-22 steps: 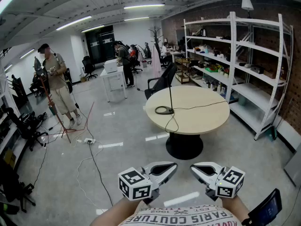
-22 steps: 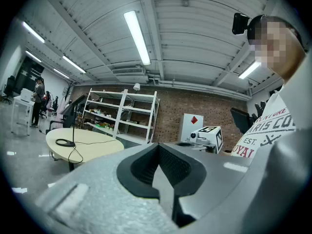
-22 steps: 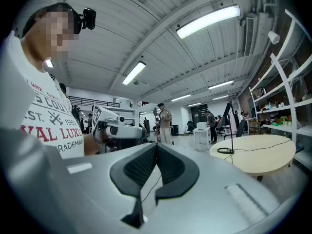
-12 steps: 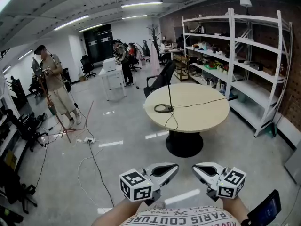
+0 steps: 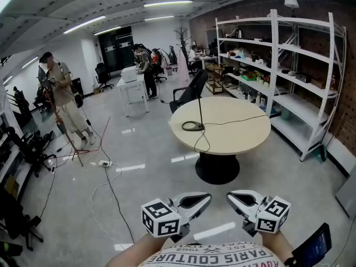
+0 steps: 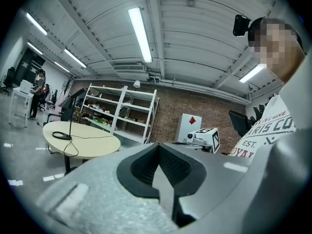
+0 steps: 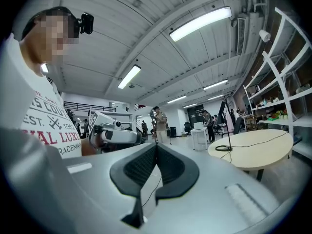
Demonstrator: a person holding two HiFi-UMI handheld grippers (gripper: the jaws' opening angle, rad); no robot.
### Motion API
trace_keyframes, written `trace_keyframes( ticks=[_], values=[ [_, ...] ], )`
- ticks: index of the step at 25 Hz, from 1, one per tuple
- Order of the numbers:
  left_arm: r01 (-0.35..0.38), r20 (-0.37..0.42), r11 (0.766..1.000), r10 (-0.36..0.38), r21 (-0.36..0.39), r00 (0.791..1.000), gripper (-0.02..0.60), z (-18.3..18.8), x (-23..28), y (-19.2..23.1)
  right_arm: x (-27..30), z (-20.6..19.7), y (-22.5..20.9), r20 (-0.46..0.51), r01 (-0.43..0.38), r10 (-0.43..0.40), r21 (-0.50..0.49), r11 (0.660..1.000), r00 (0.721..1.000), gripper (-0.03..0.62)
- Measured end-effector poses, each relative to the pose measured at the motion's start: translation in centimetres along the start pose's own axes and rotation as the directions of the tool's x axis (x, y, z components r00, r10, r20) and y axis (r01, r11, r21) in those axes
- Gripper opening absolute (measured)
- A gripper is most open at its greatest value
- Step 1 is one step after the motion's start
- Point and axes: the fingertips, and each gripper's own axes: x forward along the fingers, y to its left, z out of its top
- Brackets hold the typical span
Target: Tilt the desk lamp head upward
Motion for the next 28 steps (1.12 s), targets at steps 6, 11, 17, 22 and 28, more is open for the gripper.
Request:
trace_keyframes(
  ticks=[6, 11, 17, 22, 28],
  values=[
    [-0.023, -0.007, 0.999, 0.022, -0.029, 1.000, 0.002, 0.1, 0.3, 1.6, 1.1, 0.0, -1.3, 0.014, -0.017, 0.016, 0.033, 0.999, 1.000, 0.006],
    [-0.010, -0.002, 0.998, 0.010, -0.063, 1.000, 0.002, -0.1, 0.7, 3.7, 2.6, -0.8, -2.5, 0.012, -0.015, 0.014, 0.049, 0.999, 1.000, 0.006],
    [0.020, 0.010, 0.994, -0.019, -0.103, 1.000, 0.002, -0.6, 2.9, 7.1, 4.2, -2.0, -5.8, -0.027, 0.006, -0.004, 0.058, 0.998, 1.000, 0.006],
    [0.030, 0.024, 0.990, -0.027, -0.139, 0.999, 0.002, 0.1, 4.5, 12.7, 7.4, -2.4, -10.7, -0.058, 0.033, -0.029, 0.074, 0.997, 0.998, 0.006],
    [0.017, 0.035, 0.982, -0.011, -0.187, 0.999, 0.002, 2.4, 6.1, 22.9, 13.9, -1.7, -17.7, -0.066, 0.059, -0.052, 0.106, 0.993, 0.996, 0.006]
  ],
)
